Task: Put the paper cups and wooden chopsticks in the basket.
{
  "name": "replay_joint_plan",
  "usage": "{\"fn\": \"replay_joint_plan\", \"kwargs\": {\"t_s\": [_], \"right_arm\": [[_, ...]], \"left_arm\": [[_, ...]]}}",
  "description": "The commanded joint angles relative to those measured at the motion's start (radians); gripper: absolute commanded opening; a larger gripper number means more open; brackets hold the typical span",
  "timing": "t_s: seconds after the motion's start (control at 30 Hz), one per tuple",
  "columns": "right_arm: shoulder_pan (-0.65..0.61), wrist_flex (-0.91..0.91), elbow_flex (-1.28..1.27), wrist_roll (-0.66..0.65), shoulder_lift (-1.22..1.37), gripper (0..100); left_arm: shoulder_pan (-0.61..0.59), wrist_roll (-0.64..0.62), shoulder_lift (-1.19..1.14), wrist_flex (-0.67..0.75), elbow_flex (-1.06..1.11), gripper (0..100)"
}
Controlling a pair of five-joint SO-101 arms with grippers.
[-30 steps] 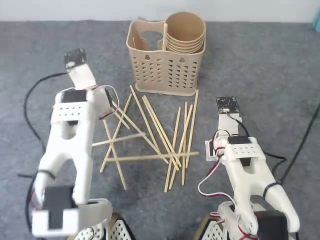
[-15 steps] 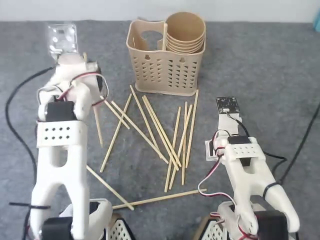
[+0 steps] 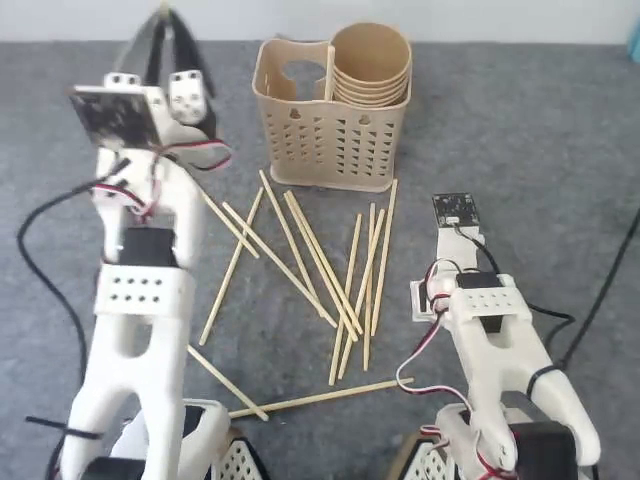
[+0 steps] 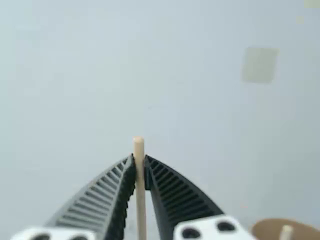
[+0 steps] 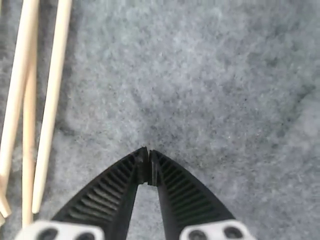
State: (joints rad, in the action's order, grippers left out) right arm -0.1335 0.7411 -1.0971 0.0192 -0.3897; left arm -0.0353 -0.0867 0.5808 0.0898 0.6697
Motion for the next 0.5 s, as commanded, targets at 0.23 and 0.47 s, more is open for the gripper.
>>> {"fn": "replay_joint_plan", "kwargs": {"t_s": [0.23,0.47], "right_arm": [[0.010,-0.028,0.003,-0.011,-0.036,0.8],[0.010,-0.030,0.003,-0.012,-0.036,0.8]], "left_arm": [[0.132,-0.003,-0.100,-0.038,-0.414,1],[0.149,-0.003,-0.327,-0.101,-0.601,1]]}}
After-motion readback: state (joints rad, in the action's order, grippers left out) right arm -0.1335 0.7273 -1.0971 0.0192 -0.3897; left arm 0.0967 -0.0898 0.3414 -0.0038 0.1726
